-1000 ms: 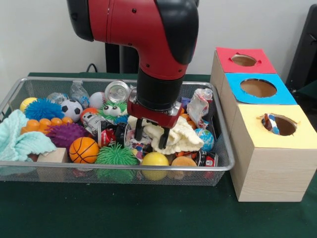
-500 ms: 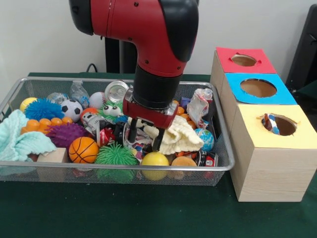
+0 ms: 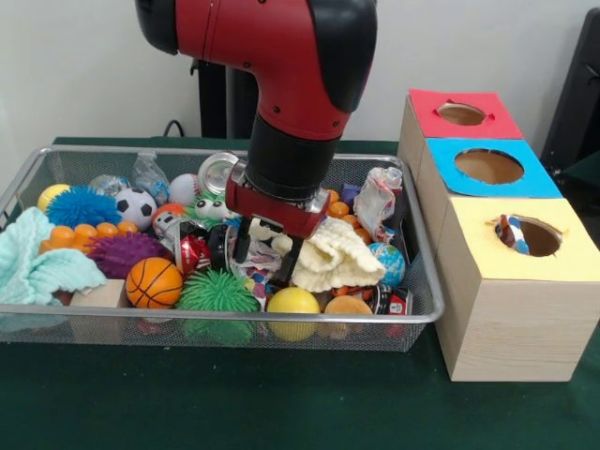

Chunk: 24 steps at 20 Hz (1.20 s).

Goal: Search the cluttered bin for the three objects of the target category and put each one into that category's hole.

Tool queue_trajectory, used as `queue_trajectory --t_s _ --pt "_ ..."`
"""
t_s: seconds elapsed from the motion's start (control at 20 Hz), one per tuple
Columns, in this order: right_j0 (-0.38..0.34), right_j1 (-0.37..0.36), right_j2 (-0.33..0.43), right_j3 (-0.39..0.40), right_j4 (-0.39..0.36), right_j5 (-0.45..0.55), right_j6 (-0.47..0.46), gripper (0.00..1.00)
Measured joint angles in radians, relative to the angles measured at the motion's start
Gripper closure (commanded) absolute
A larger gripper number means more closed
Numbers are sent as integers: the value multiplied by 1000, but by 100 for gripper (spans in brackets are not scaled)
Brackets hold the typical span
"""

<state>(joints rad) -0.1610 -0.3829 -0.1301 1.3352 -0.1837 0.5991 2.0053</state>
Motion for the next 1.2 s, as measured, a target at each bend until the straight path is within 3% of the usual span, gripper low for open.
queue_trajectory --t_s 0.7,0.75,1.2 --pt "16 98 -39 -14 38 -53 0 0" --pt "17 107 -42 -15 44 -66 0 100" --pt "40 118 -69 -15 74 -82 0 100"
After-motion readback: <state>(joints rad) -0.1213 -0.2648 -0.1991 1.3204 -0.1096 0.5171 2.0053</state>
